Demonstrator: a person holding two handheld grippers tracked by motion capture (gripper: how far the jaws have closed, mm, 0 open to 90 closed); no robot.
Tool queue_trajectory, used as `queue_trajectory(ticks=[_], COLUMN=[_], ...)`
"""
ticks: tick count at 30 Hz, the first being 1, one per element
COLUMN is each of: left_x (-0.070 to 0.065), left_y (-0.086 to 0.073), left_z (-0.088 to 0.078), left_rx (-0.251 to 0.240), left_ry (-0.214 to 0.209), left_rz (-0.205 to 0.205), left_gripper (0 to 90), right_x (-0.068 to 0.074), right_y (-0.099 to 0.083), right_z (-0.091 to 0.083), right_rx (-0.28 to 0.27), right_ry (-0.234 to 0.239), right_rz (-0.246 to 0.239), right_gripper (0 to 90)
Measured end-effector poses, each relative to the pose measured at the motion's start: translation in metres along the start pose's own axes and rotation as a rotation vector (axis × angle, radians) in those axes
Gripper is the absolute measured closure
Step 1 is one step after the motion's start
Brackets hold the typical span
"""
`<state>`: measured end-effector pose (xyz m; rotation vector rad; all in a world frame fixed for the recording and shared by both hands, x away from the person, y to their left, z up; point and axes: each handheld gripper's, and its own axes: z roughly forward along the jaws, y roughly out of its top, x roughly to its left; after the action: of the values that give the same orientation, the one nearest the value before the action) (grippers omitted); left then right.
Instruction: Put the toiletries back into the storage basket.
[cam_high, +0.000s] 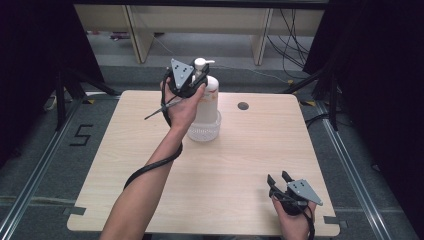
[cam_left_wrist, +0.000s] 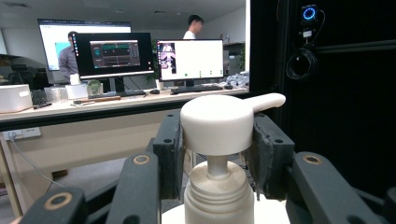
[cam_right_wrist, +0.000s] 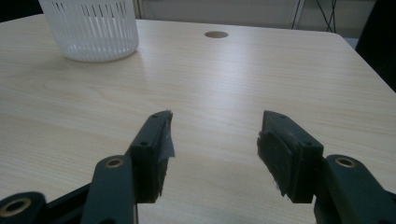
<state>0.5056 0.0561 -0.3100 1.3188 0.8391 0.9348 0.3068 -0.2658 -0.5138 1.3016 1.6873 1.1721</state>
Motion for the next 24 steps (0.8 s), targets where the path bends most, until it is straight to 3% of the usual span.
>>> queue_trajectory(ticks=[3,5,7,10,14,15,24], left_x=[0.001,0.001,0.000,0.001,-0.001,0.000,-0.001], left_y=[-0.003,-0.004,-0.007,-0.009,-0.013,-0.014,-0.022], left_z=[0.002,0.003,0.003,0.005,0.005,0.006,0.007], left_rx=[0.006,0.004,0.012,0.009,0.029,0.017,0.046], left_ry=[0.002,0.000,0.004,-0.003,0.004,-0.006,0.008], left_rz=[0.001,0.008,-0.001,0.014,-0.016,0.010,0.004], left_gripper=[59.2,59.2,59.2,59.2,59.2,59.2,59.2], right_x=[0.000,0.002,0.000,0.000,0.000,0.000,0.000], right_y=[0.000,0.000,0.000,0.000,0.000,0.000,0.000], right_z=[0.000,-0.001,0.000,0.000,0.000,0.000,0.000], right_rx=[-0.001,0.009,0.002,0.003,0.002,0.000,0.000], right_ry=[0.000,0.011,-0.001,0.005,0.000,-0.001,0.003], right_rz=[0.001,0.028,0.001,0.001,0.000,-0.002,-0.002], right_gripper=[44.3,44.2,44.2,44.2,44.1,44.1,44.2])
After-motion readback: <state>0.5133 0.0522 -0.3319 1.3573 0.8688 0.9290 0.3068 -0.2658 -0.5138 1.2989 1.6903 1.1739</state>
